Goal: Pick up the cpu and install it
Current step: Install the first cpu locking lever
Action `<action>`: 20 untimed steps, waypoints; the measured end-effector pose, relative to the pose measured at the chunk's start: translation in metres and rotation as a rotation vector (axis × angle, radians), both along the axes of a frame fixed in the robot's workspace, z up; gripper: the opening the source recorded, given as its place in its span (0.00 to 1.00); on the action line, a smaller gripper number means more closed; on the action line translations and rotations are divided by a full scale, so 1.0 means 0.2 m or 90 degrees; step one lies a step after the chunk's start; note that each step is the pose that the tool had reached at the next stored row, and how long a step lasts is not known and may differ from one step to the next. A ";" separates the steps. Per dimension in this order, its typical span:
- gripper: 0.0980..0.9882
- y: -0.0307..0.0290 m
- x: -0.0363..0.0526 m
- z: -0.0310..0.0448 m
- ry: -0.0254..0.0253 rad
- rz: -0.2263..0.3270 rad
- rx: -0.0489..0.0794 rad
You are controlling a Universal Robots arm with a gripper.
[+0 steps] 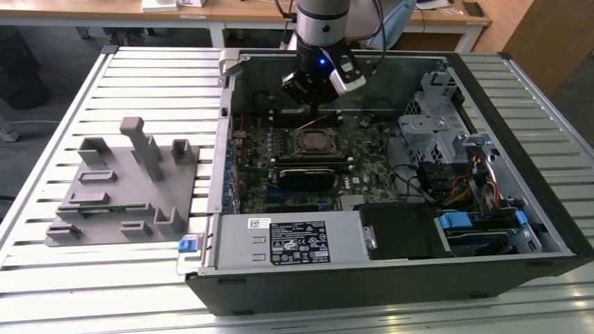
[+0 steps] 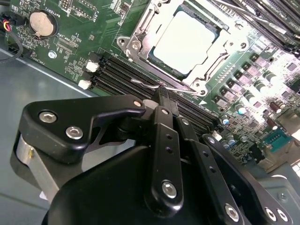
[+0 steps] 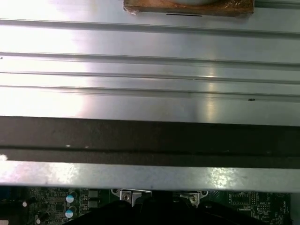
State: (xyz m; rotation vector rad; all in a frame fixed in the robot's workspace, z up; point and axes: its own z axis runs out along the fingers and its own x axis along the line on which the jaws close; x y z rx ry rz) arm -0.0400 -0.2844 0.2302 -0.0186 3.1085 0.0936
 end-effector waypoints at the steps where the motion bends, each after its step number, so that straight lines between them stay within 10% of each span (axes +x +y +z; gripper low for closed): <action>1: 0.01 0.001 0.000 -0.001 0.0000 0.000 0.000; 20: 0.01 0.024 0.037 -0.034 0.0002 0.000 0.000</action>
